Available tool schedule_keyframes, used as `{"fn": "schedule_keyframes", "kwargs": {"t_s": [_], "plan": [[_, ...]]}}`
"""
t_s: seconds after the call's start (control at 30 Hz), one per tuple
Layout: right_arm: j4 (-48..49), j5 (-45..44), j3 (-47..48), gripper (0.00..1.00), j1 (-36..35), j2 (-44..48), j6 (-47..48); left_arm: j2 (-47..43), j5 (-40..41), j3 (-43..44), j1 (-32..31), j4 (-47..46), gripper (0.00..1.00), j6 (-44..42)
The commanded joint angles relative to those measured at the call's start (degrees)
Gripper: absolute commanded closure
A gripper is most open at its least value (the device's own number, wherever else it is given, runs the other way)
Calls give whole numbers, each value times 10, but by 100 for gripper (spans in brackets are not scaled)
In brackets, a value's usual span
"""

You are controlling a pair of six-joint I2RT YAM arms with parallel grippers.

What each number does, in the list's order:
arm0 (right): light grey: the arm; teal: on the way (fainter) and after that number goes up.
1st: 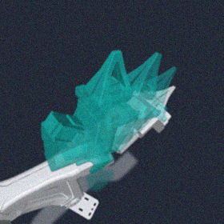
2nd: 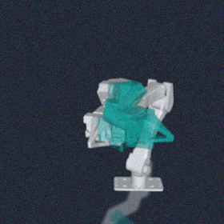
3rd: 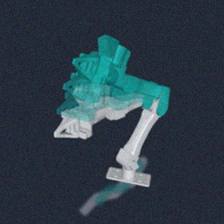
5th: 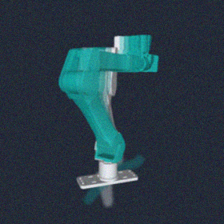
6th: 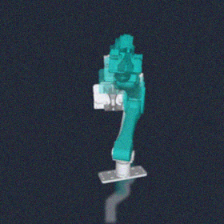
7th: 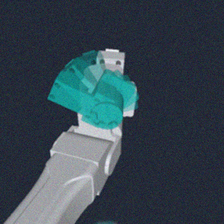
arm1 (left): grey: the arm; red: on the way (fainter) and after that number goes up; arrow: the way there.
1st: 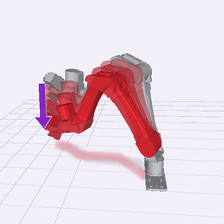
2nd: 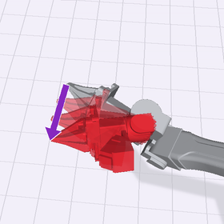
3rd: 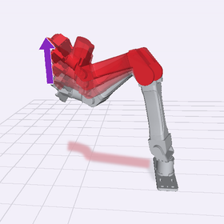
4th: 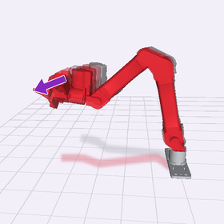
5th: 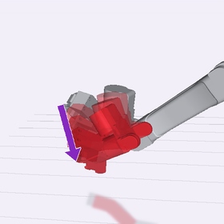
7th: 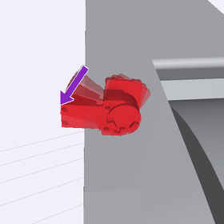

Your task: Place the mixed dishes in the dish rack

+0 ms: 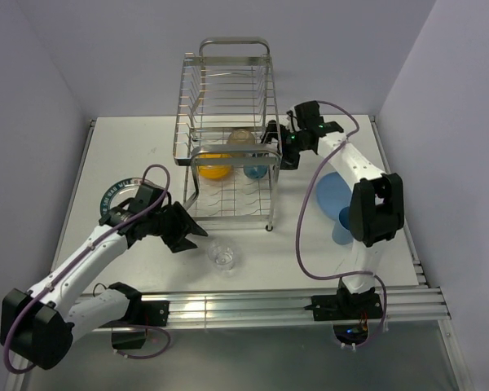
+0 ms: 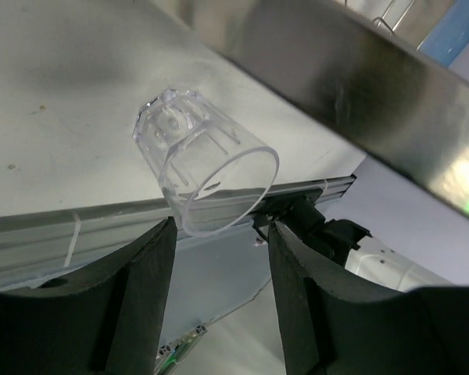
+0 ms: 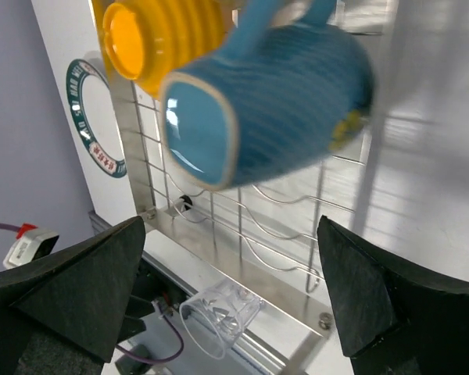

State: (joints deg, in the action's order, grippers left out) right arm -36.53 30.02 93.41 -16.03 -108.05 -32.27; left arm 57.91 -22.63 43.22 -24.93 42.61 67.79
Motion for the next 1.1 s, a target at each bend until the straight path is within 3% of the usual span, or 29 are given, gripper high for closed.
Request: {"fn": "schedule_keyframes", "kwargs": {"t_s": [0.0, 0.27, 0.67, 0.87, 0.97, 1.07], "plan": [[37, 23, -51, 2, 43, 54, -9, 21, 35, -9, -27, -61, 44, 27], [55, 35, -175, 2, 127, 167, -8, 64, 60, -25, -71, -85, 48, 40], [-20, -5, -270, 2, 127, 311, 5, 121, 61, -23, -122, -108, 55, 46], [-61, -25, -306, 2, 124, 402, -9, 86, 62, -50, -122, -89, 74, 55], [-90, -41, -308, 3, 123, 437, -12, 59, 65, -54, -116, -67, 98, 54], [-121, -51, -301, 3, 123, 460, -17, 31, 59, -39, -112, -32, 100, 35]]}}
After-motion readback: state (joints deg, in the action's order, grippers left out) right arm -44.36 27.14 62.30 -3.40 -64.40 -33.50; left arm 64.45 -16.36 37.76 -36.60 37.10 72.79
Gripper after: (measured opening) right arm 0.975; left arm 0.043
